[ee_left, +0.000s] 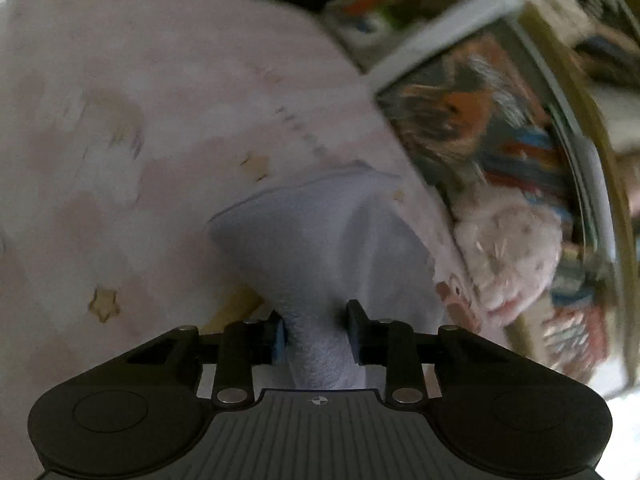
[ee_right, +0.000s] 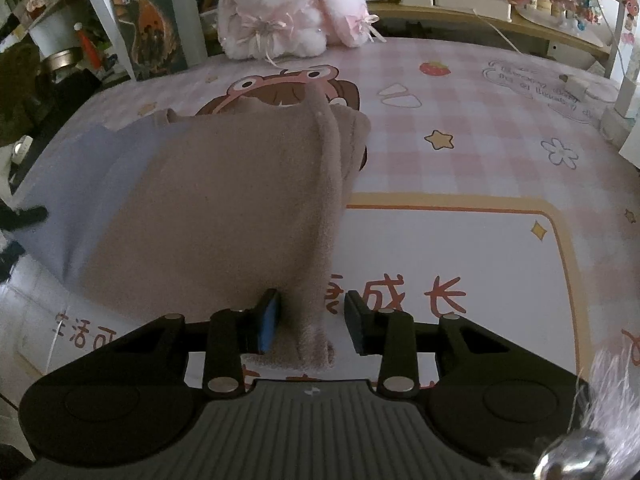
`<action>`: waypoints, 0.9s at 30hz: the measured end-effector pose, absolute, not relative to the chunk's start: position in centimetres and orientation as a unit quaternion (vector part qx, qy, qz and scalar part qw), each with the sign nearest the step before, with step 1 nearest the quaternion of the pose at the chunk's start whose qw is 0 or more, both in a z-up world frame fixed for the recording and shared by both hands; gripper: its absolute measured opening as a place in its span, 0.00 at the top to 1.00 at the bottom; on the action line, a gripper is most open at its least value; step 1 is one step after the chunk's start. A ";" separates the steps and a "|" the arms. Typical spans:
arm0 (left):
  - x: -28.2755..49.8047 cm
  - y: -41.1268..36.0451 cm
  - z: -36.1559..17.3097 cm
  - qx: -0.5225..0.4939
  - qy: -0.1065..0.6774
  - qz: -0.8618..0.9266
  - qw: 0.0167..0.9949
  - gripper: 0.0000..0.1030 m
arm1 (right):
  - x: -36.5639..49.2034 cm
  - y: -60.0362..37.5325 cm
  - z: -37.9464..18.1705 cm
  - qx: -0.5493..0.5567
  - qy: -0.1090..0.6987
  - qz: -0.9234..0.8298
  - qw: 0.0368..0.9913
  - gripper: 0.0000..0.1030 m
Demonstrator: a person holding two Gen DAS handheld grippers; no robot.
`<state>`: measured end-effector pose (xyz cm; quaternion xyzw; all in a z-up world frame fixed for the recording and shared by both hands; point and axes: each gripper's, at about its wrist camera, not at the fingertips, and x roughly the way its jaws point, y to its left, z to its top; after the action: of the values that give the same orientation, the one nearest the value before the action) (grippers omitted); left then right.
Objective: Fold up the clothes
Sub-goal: 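Lift the hem with both grippers and fold it toward the collar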
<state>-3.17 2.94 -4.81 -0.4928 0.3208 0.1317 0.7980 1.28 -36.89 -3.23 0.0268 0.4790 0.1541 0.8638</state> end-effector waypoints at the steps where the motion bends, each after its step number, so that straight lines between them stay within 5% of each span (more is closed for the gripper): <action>1: -3.2 3.2 -5.2 -0.504 0.321 0.130 0.792 0.71 | 1.2 -36.9 -3.2 0.028 0.479 0.153 0.864 0.68; 8: -2.3 3.8 -6.2 -0.536 0.308 0.128 0.775 0.71 | 1.3 -36.6 -3.3 0.026 0.479 0.148 0.865 0.67; 14: -1.9 4.0 -6.7 -0.537 0.304 0.131 0.776 0.87 | 1.6 -36.3 -3.2 0.024 0.484 0.143 0.863 0.65; 27: -1.9 4.7 -6.5 -0.513 0.303 0.155 0.788 0.88 | 8.4 -34.6 -1.7 -0.029 0.461 0.206 0.862 0.55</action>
<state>-1.93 4.69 -6.53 -0.5128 0.3030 0.1550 0.7882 8.43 -34.65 -1.73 -0.0287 0.4615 0.2057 0.8625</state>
